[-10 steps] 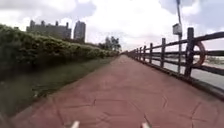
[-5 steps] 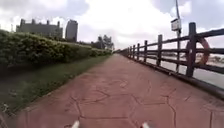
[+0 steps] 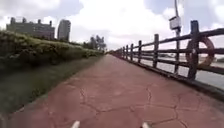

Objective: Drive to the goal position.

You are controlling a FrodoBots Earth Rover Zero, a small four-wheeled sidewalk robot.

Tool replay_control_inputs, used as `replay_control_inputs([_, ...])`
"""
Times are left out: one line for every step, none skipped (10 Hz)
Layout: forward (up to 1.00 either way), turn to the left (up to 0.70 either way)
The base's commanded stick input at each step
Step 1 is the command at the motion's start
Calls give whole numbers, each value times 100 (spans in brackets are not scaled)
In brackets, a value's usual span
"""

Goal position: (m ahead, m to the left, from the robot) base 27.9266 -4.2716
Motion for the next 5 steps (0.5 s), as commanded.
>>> replay_control_inputs([85, 11])
replay_control_inputs([85, 11])
replay_control_inputs([85, 11])
replay_control_inputs([85, 11])
replay_control_inputs([85, 11])
